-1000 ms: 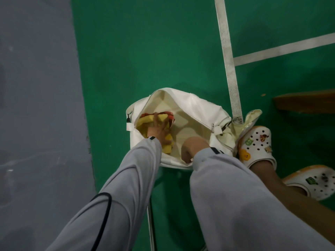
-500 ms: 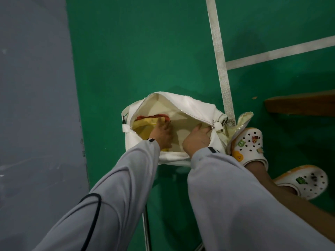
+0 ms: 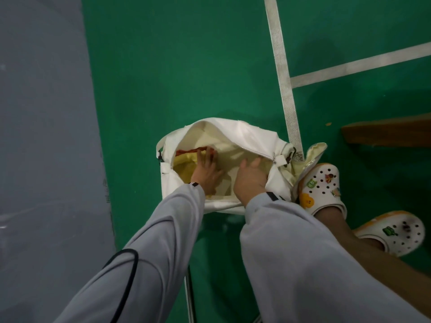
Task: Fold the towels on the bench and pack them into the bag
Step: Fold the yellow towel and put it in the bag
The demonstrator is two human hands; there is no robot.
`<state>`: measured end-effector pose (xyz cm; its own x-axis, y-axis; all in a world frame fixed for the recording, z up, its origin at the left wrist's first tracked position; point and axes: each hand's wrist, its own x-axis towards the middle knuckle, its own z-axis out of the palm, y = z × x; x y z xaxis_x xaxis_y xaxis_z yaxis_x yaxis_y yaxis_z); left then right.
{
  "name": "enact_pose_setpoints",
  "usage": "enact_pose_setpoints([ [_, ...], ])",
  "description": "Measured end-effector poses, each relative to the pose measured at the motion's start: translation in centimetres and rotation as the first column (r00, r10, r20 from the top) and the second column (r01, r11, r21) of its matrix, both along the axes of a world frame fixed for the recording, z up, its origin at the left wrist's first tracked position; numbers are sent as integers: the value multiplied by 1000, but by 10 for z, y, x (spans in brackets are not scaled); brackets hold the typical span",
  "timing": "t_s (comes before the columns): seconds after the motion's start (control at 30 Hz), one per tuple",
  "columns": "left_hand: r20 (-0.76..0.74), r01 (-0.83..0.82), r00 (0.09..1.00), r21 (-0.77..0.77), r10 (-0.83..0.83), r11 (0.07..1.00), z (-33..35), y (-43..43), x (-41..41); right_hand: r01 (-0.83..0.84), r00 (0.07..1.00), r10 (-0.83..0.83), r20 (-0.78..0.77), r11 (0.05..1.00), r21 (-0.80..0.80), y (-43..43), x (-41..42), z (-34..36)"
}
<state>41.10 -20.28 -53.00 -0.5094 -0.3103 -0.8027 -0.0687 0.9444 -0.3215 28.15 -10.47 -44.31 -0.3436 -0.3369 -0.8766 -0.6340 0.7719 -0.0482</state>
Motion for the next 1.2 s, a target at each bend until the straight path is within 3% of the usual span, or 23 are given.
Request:
enact_pose_setpoints([
  [0.13, -11, -157, 988, -34, 157, 987, -6, -1, 19, -29, 1000, 29, -8, 999, -24, -9, 6, 5],
  [0.3, 80, -136, 987, -41, 139, 990, -6, -9, 24, -44, 998, 42, -40, 997, -60, -5, 10, 2],
  [0.5, 83, -171, 981, -34, 173, 985, 0, -3, 14, -83, 995, 79, -56, 994, -67, -2, 7, 3],
  [0.6, -2, -127, 992, 11, 127, 992, 9, 1, 9, -68, 997, 66, -35, 996, -61, -9, 9, 0],
  [0.67, -63, -10, 998, 72, 15, 997, 16, 5, 3, -73, 997, 72, -22, 996, -49, -12, 10, 1],
  [0.77, 39, 163, 984, 177, -172, 971, 11, 10, 10, -79, 997, 79, 2, 996, -27, -11, 12, 5],
  [0.9, 211, 79, 972, 113, -102, 990, 2, 12, 26, -86, 996, 86, -1, 996, -20, -7, 16, 6],
  [1.03, 276, 51, 958, 120, -83, 991, 9, 16, 22, -128, 992, 128, -21, 992, 8, -4, 15, 5],
  [1.1, 243, -23, 970, 158, -16, 987, 12, 16, 16, -131, 991, 131, -22, 991, 11, -5, 14, 5],
  [1.2, 66, -142, 990, 319, 127, 937, 21, 12, 5, -57, 998, 57, -7, 998, 6, -10, 11, 3],
])
